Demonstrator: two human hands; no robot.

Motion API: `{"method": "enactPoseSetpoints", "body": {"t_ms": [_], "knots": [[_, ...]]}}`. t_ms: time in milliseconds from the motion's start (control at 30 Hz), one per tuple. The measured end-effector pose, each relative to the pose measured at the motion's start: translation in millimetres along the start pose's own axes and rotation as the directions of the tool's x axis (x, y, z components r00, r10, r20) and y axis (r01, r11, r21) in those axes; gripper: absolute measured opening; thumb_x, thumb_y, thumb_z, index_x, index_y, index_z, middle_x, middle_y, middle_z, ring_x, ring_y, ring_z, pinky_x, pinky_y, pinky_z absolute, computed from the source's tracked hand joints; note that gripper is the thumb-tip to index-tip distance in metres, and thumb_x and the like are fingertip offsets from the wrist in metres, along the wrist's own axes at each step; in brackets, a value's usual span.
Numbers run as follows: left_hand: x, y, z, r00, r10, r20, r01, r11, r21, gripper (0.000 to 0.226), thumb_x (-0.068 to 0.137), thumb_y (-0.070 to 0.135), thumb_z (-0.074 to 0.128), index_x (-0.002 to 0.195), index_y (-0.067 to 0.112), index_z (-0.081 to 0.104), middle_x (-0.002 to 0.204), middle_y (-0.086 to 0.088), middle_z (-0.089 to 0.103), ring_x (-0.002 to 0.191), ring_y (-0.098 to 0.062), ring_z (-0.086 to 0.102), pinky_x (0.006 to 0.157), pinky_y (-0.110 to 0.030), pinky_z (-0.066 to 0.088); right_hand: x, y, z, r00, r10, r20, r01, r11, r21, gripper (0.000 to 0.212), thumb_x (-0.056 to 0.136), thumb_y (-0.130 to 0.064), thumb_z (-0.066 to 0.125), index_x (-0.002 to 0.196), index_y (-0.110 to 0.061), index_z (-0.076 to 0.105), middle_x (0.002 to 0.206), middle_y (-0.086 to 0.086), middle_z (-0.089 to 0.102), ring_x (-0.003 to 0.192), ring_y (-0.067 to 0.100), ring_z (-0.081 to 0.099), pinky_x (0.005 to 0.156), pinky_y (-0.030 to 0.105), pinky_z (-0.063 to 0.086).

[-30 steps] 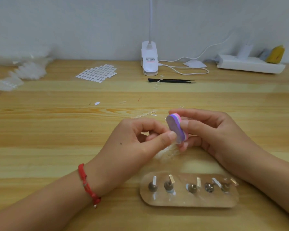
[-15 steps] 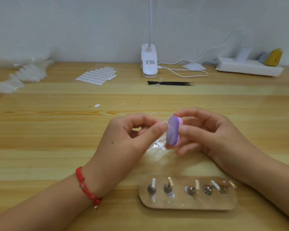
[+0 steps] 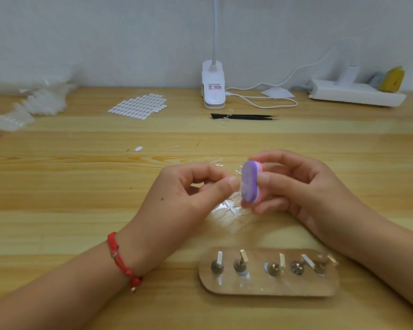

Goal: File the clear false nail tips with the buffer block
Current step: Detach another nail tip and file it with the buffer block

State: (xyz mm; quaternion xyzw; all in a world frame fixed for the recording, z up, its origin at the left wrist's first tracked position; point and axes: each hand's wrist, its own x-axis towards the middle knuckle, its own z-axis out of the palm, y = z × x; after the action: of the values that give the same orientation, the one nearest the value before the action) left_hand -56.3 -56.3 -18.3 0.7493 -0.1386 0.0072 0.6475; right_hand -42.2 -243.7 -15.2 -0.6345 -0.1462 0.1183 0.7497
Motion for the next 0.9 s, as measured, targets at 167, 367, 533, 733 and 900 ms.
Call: {"method": "enactPoseSetpoints", "body": {"t_ms": [167, 367, 533, 733, 900], "knots": [[0.1, -0.7, 0.6, 0.999, 0.033, -0.024, -0.032, 0.999, 0.012, 0.014, 0.072, 0.032, 0.067, 0.071, 0.018, 0.070, 0.072, -0.030, 0.048, 0.062, -0.018, 0.042, 0.056, -0.022, 0.035, -1.7, 0.4, -1.7, 0.997, 0.015, 0.076, -0.007, 0.995, -0.096, 0.030, 0.066, -0.020, 0.081, 0.094, -0.029, 0.079, 0.081, 0.004, 0.075, 0.059, 0.015, 0.069, 0.057, 0.020, 0.055], [0.9, -0.2, 2.3, 0.999, 0.045, -0.012, -0.045, 0.999, 0.023, 0.015, 0.073, 0.033, 0.072, 0.070, 0.018, 0.070, 0.063, -0.023, 0.044, 0.057, -0.014, 0.040, 0.051, -0.016, 0.033, -0.2, 2.9, -3.4, 0.999, 0.000, 0.044, 0.003, 0.998, -0.066, 0.027, 0.066, -0.022, 0.078, 0.092, -0.026, 0.079, 0.066, 0.004, 0.070, 0.054, 0.013, 0.064, 0.053, 0.021, 0.053], [1.0, 0.3, 4.5, 0.999, 0.042, 0.033, -0.043, 0.998, 0.039, 0.016, 0.072, 0.037, 0.074, 0.068, 0.022, 0.070, 0.062, -0.024, 0.040, 0.053, -0.012, 0.037, 0.050, -0.014, 0.031, 2.2, 4.0, -4.2, 1.000, -0.004, 0.013, 0.004, 0.999, -0.037, 0.024, 0.068, -0.020, 0.078, 0.091, -0.026, 0.080, 0.071, 0.004, 0.071, 0.055, 0.014, 0.064, 0.055, 0.021, 0.054], [2.0, 0.9, 3.0, 0.999, 0.035, -0.040, -0.034, 0.999, 0.016, 0.022, 0.071, 0.037, 0.076, 0.067, 0.016, 0.070, 0.061, -0.023, 0.041, 0.053, -0.012, 0.035, 0.049, -0.012, 0.032, 1.6, 4.0, -2.3, 1.000, -0.015, 0.022, 0.016, 0.999, -0.037, 0.021, 0.072, -0.016, 0.072, 0.088, -0.028, 0.079, 0.075, 0.002, 0.074, 0.060, 0.016, 0.070, 0.056, 0.021, 0.056], [2.1, 1.9, 2.7, 0.995, 0.030, -0.093, -0.031, 0.999, -0.020, 0.023, 0.066, 0.038, 0.068, 0.067, 0.015, 0.070, 0.061, -0.014, 0.038, 0.046, -0.006, 0.030, 0.045, -0.008, 0.030, 0.8, 3.6, -1.9, 0.999, -0.003, 0.041, 0.005, 0.999, -0.034, 0.019, 0.074, -0.014, 0.070, 0.087, -0.024, 0.078, 0.074, 0.007, 0.072, 0.060, 0.021, 0.070, 0.055, 0.022, 0.056]]}}
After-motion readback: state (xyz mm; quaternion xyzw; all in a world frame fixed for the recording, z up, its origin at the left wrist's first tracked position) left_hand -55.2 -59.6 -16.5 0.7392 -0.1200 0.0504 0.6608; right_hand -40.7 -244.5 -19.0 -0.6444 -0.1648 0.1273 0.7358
